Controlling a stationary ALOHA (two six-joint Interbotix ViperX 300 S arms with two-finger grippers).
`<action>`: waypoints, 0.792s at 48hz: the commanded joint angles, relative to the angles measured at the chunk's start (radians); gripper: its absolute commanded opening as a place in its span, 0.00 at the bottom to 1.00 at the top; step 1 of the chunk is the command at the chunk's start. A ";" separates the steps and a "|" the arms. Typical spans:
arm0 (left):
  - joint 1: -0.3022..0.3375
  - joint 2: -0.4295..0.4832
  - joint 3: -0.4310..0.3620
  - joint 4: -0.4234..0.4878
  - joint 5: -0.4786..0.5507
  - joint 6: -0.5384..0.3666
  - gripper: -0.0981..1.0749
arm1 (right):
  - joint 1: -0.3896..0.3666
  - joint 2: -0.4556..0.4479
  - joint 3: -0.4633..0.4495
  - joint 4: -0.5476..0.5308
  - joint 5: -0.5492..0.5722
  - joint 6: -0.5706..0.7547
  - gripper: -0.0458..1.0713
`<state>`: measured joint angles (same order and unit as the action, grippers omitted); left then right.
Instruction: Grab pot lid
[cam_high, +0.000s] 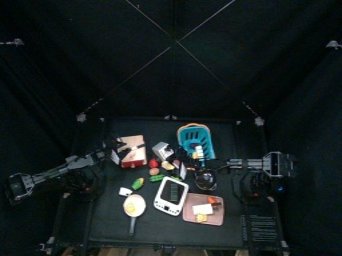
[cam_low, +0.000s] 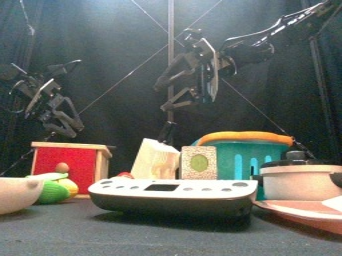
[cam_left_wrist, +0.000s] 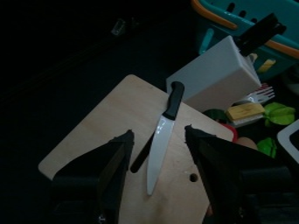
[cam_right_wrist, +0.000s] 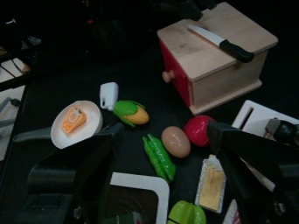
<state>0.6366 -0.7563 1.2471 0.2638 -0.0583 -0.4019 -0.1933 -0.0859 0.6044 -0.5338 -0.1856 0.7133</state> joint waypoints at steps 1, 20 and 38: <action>-0.002 0.000 -0.011 0.003 -0.009 0.002 0.82 | 0.008 -0.014 -0.029 0.000 -0.003 -0.002 0.96; -0.071 -0.034 -0.009 0.058 -0.046 0.003 0.82 | 0.055 -0.011 -0.008 0.002 -0.003 0.002 0.96; -0.112 -0.054 -0.008 0.066 -0.109 0.005 0.82 | 0.080 -0.015 -0.025 0.038 0.058 0.014 0.96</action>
<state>0.5262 -0.8099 1.2502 0.3267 -0.1549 -0.3988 -0.1197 -0.0782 0.6059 -0.5139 -0.1473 0.7240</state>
